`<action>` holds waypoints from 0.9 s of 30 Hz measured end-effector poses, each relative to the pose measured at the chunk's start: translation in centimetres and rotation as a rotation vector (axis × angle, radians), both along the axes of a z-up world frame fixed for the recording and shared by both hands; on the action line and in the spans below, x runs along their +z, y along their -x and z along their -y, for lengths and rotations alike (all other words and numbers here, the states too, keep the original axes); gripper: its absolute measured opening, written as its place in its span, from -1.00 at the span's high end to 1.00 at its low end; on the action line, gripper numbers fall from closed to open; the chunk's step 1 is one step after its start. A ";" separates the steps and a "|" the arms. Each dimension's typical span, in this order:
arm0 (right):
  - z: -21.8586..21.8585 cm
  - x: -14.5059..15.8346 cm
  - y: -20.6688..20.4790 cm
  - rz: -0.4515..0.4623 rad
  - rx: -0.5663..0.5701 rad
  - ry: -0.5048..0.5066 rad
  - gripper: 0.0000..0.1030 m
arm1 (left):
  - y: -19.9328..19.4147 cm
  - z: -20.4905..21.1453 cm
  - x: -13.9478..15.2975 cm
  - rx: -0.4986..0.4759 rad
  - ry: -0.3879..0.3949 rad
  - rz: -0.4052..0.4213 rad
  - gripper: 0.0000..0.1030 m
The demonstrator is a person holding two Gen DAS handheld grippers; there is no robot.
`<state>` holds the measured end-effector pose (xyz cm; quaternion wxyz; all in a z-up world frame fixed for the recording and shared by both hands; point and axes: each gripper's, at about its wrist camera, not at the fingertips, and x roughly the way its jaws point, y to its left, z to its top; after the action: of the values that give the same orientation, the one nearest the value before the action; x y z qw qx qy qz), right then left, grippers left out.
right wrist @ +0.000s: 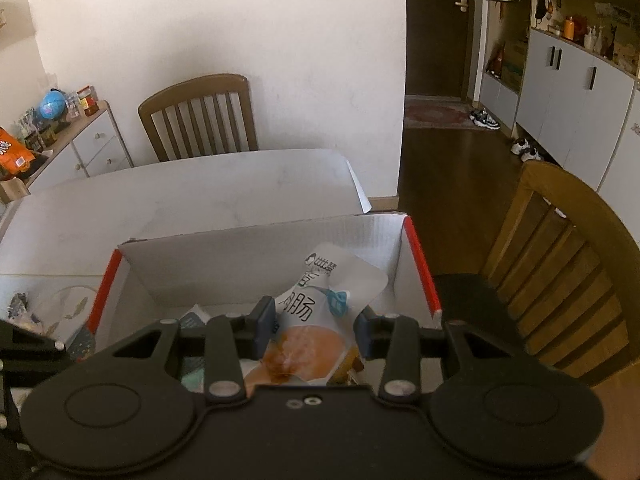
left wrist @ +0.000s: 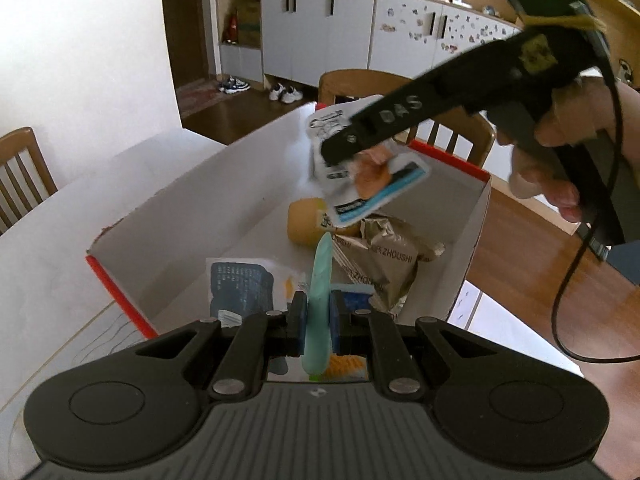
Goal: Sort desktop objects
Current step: 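Lower the stick into the shoebox and open the left tool while the right tool releases the pouch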
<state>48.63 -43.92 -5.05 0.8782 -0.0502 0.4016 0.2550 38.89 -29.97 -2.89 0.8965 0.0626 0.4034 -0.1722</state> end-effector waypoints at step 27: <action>-3.8 -5.4 -4.4 -0.157 -0.040 0.025 0.27 | -2.1 1.3 -1.8 -0.056 -0.068 -0.119 0.80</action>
<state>53.00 -40.11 -10.41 0.8481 -0.0327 0.4735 0.2354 40.99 -31.26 -4.66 0.8631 0.0941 0.4596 -0.1871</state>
